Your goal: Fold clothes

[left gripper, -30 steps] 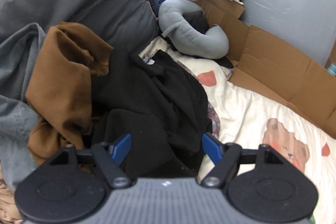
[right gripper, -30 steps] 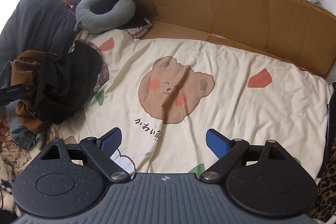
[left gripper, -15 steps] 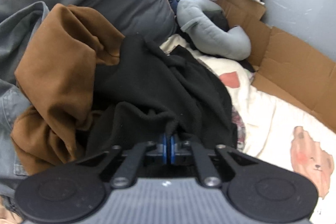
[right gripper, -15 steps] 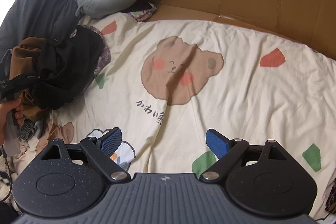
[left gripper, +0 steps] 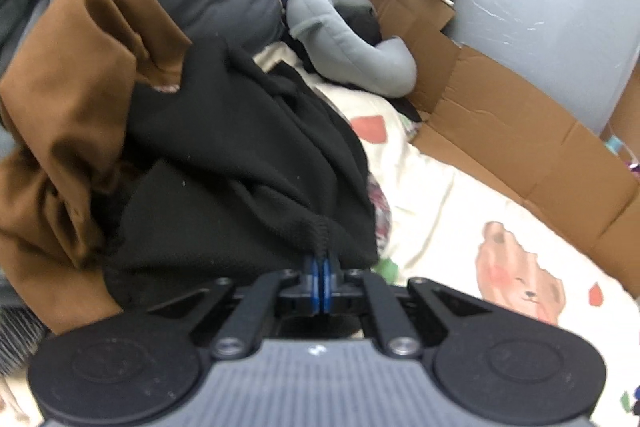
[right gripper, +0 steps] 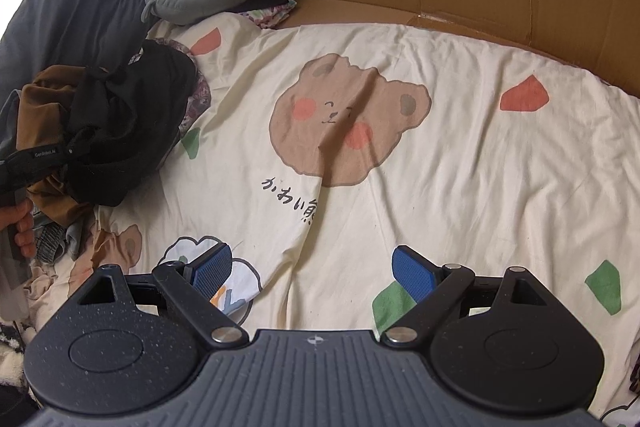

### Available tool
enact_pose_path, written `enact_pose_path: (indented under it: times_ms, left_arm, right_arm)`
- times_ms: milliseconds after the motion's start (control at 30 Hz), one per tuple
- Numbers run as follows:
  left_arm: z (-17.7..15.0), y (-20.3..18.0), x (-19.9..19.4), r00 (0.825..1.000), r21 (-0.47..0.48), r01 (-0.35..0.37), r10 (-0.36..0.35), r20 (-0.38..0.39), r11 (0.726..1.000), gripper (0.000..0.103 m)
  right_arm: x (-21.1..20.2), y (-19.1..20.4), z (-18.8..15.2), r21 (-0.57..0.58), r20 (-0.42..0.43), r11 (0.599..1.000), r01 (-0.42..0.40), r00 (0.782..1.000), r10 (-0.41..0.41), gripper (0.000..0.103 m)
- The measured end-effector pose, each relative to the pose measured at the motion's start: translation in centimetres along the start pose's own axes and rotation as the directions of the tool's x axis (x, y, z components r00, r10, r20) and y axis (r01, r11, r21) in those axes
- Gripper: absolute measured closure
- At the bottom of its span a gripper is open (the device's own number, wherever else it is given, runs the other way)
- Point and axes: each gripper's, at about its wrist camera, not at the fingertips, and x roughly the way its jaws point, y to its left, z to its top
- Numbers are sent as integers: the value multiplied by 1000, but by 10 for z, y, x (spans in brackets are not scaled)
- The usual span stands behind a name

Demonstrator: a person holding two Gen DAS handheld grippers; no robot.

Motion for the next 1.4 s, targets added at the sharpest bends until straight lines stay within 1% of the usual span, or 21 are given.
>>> enact_pose_path:
  times_ms: [100, 200, 333, 467, 667, 767, 833, 900, 967, 1000, 1067, 1100, 1167, 1233, 1300, 1333, 1367, 1400]
  left_arm:
    - [-6, -8, -3, 999, -10, 38, -38, -17, 999, 101]
    - [-14, -21, -5, 996, 9, 75, -75, -41, 997, 101]
    - [-26, -33, -3, 989, 0, 116, -115, -96, 993, 101]
    - [-40, -46, -3, 980, 13, 146, -143, -137, 989, 101]
    - [-62, -58, -4, 961, 11, 190, -183, -208, 982, 102]
    - [-74, -65, -5, 947, 11, 217, -208, -245, 976, 103]
    - [-81, -69, -5, 941, 14, 226, -214, -261, 974, 103]
    - [-83, -70, -6, 939, 8, 216, -205, -277, 976, 102]
    - [-79, -71, -12, 943, 16, 186, -174, -284, 982, 100]
    - [-76, -72, -19, 951, 39, 180, -164, -264, 983, 99]
    - [-69, -75, -31, 961, 70, 176, -156, -228, 982, 87]
    - [-65, -75, -35, 965, 69, 174, -156, -210, 982, 84]
    - [-54, -69, -36, 975, 54, 155, -144, -171, 986, 69]
    - [-43, -64, -38, 983, 39, 137, -131, -131, 990, 59]
    - [-32, -59, -39, 989, 22, 120, -118, -91, 993, 52]
    - [-27, -56, -39, 991, 14, 112, -110, -71, 994, 47]
    - [-21, -53, -36, 994, 13, 99, -98, -47, 995, 43]
    - [-14, -55, -28, 996, 20, 89, -89, -25, 996, 42]
  right_arm:
    - [-1, 0, 0, 4, 3, 1000, -4, 1000, 4, 12]
    - [-2, 0, 0, 4, 5, 1000, -8, 1000, 8, 12]
    - [-4, -2, -3, 11, 1, 1000, -14, 1000, 14, 12]
    - [-5, -3, -4, 10, -4, 999, -31, 1000, 31, 12]
    - [-5, -4, -6, 7, -2, 999, -50, 999, 50, 12]
    - [-5, -4, -7, 6, 1, 998, -66, 998, 66, 12]
    - [-5, -4, -7, 16, 1, 997, -81, 997, 81, 12]
    - [-4, -4, -8, 25, -1, 996, -88, 996, 88, 12]
    - [-3, -4, -9, 28, -5, 995, -91, 996, 91, 12]
    - [-3, -4, -10, 27, -7, 995, -91, 996, 91, 12]
    - [-1, -2, -12, 13, 0, 996, -93, 996, 93, 12]
    - [-1, -1, -12, 4, 4, 996, -94, 996, 94, 12]
    - [-1, 4, -14, -18, 13, 995, -101, 995, 101, 12]
    - [-1, 8, -14, -36, 18, 992, -118, 993, 118, 12]
    - [-2, 13, -15, -64, 20, 989, -134, 991, 135, 12]
    - [-2, 15, -15, -80, 24, 987, -140, 990, 142, 12]
    - [-3, 16, -16, -94, 29, 985, -146, 988, 149, 12]
    - [-3, 18, -16, -105, 30, 983, -149, 988, 153, 11]
